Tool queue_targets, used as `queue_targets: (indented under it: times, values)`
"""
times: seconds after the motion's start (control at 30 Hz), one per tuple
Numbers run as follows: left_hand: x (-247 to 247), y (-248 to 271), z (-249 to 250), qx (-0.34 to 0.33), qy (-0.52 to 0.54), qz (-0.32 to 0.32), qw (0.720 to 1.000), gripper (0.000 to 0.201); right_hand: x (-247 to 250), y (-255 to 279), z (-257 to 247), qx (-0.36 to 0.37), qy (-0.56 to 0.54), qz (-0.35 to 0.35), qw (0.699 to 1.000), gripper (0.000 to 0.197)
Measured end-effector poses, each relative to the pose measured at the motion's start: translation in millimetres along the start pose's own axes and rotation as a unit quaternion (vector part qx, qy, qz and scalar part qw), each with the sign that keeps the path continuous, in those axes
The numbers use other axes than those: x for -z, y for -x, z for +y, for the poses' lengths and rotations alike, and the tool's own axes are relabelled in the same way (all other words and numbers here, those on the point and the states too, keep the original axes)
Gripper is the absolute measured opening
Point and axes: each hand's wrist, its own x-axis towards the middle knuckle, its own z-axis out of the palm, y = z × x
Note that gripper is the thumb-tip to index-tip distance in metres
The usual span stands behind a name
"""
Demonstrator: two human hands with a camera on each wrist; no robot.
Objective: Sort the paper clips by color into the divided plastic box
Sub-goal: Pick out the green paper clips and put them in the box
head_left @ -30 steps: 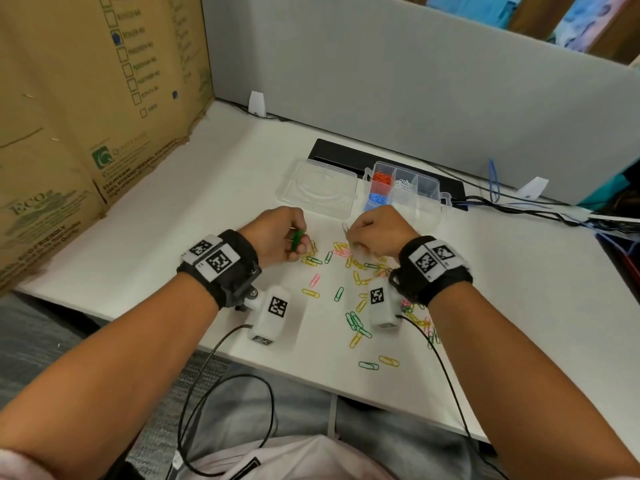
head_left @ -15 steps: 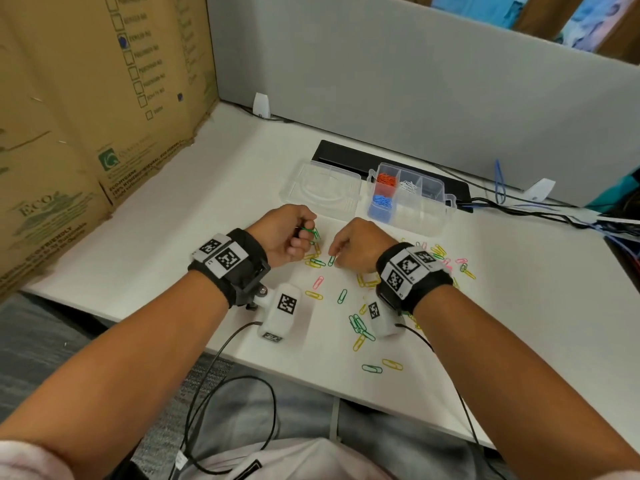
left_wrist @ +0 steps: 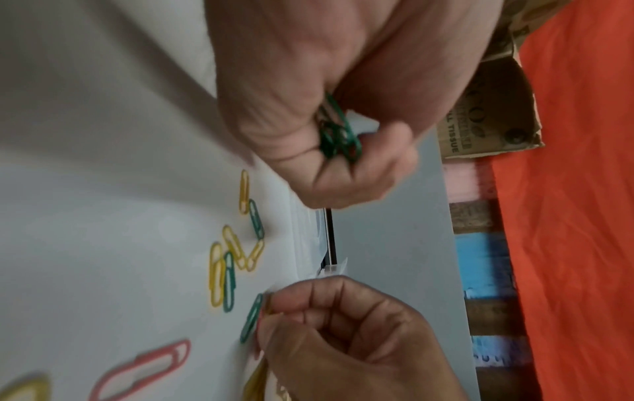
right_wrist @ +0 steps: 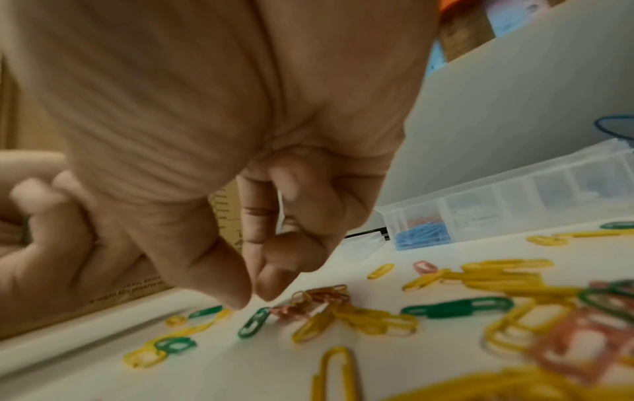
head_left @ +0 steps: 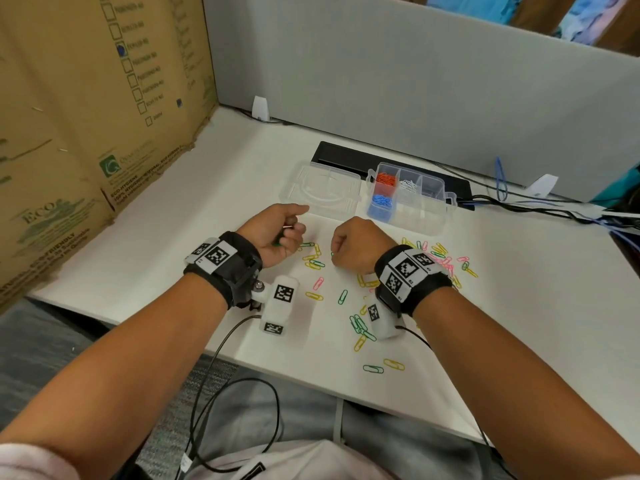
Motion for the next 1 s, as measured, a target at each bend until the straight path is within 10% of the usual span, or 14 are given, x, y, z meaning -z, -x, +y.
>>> queue_targets:
  times: [0.13, 0.37, 0.57, 0.7, 0.77, 0.87, 1.0]
  values:
    - [1.1, -3.5, 10.0, -0.062, -0.228, 0.058, 0.97, 0.031, -2.7, -3.2, 1.4, -0.012, 0.023, -0.017, 0.999, 0.006]
    - [-9.9, -17.9, 18.7, -0.099, -0.686, 0.097, 0.714, 0.033, -9.9, -4.8, -8.1, 0.014, 0.007, -0.017, 1.0, 0.004]
    - [-15.7, -26.6, 14.0, -0.096, -0.76, 0.099, 0.635, 0.027, -11.3, -9.4, -13.5, 0.005, -0.001, -0.023, 1.0, 0.008]
    - [-10.2, -26.0, 17.6, -0.084, -0.742, 0.079, 0.661, 0.024, -11.0, -13.1, -17.2, -0.006, 0.032, -0.039, 0.999, 0.008]
    - [-7.5, -21.9, 20.7, -0.081, -0.66, 0.068, 0.744, 0.021, -9.5, -12.7, -18.5, -0.021, 0.05, -0.059, 0.997, 0.012]
    - [-4.8, -12.1, 18.5, -0.044, -0.323, 0.017, 0.945, 0.018, -9.8, -7.3, -21.5, -0.029, 0.069, -0.071, 0.995, 0.019]
    - [1.7, -5.6, 5.4, -0.011, -0.061, -0.032, 0.998, 0.022, -13.7, 3.3, -24.5, 0.005, 0.099, -0.056, 0.994, 0.014]
